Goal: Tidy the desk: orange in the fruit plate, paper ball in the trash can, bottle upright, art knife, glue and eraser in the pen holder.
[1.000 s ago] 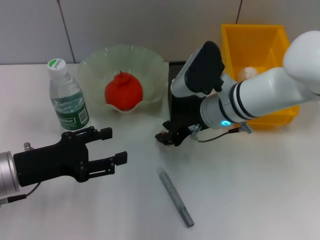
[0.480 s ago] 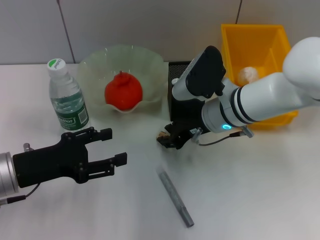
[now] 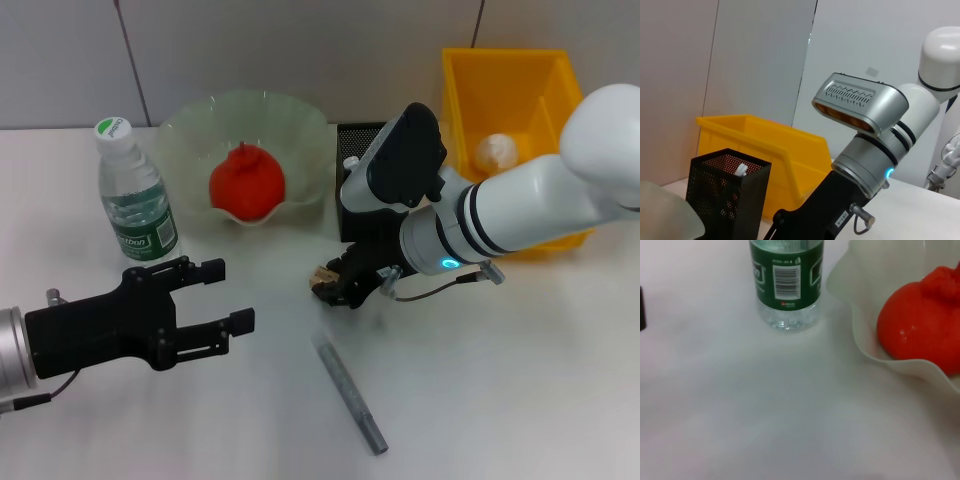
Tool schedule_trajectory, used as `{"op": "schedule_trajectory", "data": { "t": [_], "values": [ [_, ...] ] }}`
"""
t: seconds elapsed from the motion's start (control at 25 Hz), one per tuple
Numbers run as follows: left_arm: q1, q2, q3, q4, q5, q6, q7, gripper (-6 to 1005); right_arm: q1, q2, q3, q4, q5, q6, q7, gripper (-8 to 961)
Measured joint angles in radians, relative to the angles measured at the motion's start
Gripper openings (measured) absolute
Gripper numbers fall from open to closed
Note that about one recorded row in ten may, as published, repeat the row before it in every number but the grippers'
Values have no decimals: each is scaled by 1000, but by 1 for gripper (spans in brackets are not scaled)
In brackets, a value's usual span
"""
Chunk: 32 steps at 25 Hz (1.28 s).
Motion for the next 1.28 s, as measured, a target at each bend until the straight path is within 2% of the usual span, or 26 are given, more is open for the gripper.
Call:
{"op": "schedule_trajectory", "data": {
  "t": [0.44, 0.56, 0.84, 0.92, 1.08, 1.12, 1.16, 1.28],
  "values": [
    [4, -1, -2, 2, 0, 4, -2, 794, -3, 0, 10, -14, 0, 12, 5, 297],
    [7, -1, -2, 3, 0, 4, -3, 794, -3, 0, 11, -29, 0, 2, 8, 255],
    [11, 1, -2, 8, -1, 9, -3, 794, -30, -10, 22, -157, -3, -102, 63, 269],
    [10, 3, -2, 8, -2, 11, -4, 794, -40, -12, 46, -200, -16, -144, 83, 273],
    [9, 4, -2, 8, -2, 11, -6, 794, -71, -14, 176, -324, -107, -277, 139, 281],
    [9, 4, -2, 8, -2, 11, -6, 794, -88, -15, 228, -394, -162, -333, 169, 283],
    [9, 4, -2, 8, -2, 11, -6, 794, -88, -15, 228, -394, -162, -333, 169, 285],
    [7, 4, -2, 8, -2, 11, -6, 794, -123, -16, 285, -506, -224, -394, 199, 291]
  ]
}}
